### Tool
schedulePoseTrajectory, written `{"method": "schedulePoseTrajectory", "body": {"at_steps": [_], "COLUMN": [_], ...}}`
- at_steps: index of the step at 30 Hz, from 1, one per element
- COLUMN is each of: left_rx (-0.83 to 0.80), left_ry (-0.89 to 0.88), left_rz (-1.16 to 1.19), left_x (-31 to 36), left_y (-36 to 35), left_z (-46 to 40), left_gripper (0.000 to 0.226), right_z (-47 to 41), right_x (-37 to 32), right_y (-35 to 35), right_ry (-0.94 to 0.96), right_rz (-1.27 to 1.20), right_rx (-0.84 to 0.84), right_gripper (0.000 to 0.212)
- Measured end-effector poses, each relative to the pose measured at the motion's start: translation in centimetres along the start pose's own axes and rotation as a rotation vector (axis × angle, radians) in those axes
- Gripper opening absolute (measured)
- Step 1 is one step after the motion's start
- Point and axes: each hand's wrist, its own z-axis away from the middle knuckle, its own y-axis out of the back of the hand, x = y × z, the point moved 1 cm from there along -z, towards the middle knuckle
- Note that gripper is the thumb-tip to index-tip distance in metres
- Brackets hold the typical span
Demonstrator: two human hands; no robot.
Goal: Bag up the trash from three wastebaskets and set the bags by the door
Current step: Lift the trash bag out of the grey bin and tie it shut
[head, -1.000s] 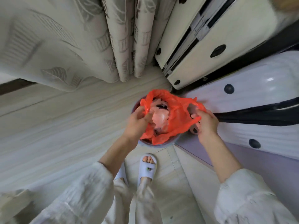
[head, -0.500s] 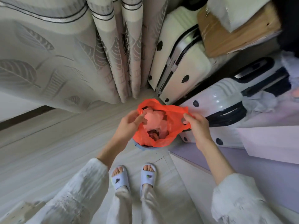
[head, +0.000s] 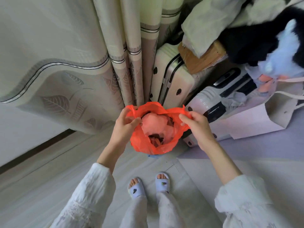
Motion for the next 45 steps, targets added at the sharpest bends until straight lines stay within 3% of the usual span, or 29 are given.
{"method": "schedulePoseTrajectory", "body": {"at_steps": [6, 12, 16, 24, 28, 31, 35, 41, 45], "left_rx": [-0.060, 0.019, 0.066, 0.084, -0.005, -0.114, -0.258, -0.279, -0.187], "left_ry": [-0.040, -0.068, -0.105, -0.005, 0.022, 0.038, 0.100, 0.005, -0.120], "left_rz": [-0.255, -0.331, -0.376, -0.420, -0.440, -0.480, -0.492, -0.444, -0.391], "left_x": [0.9, 0.7, -1.3, -11.2, -16.0, -20.8, -28.1, -34.7, -37.8], "left_y": [3.2, 5.0, 4.7, 1.2, 0.4, 0.2, 0.0, -2.1, -3.6], "left_z": [5.3, 10.6, 14.7, 21.7, 23.5, 24.5, 24.1, 21.9, 18.7], "left_gripper": [0.034, 0.008, 0.021, 0.030, 0.027, 0.022, 0.029, 0.011, 0.011], "right_z": [7.0, 12.5, 16.0, 22.5, 24.3, 25.4, 25.3, 22.4, 18.9], "right_x": [0.7, 1.6, 4.2, 16.6, 23.1, 28.1, 35.1, 42.3, 44.4], "right_y": [0.1, 1.1, 2.0, 4.1, 4.6, 3.5, 0.9, -1.5, -2.5], "right_ry": [0.031, 0.084, 0.110, 0.021, -0.037, -0.084, -0.124, -0.094, 0.063], "right_rz": [0.085, 0.107, 0.077, 0.117, 0.124, 0.125, 0.190, 0.170, 0.177], "right_rx": [-0.070, -0.088, -0.070, -0.084, -0.021, -0.015, 0.029, 0.246, 0.365], "right_gripper": [0.010, 0.013, 0.007, 0.015, 0.021, 0.012, 0.012, 0.020, 0.020]}}
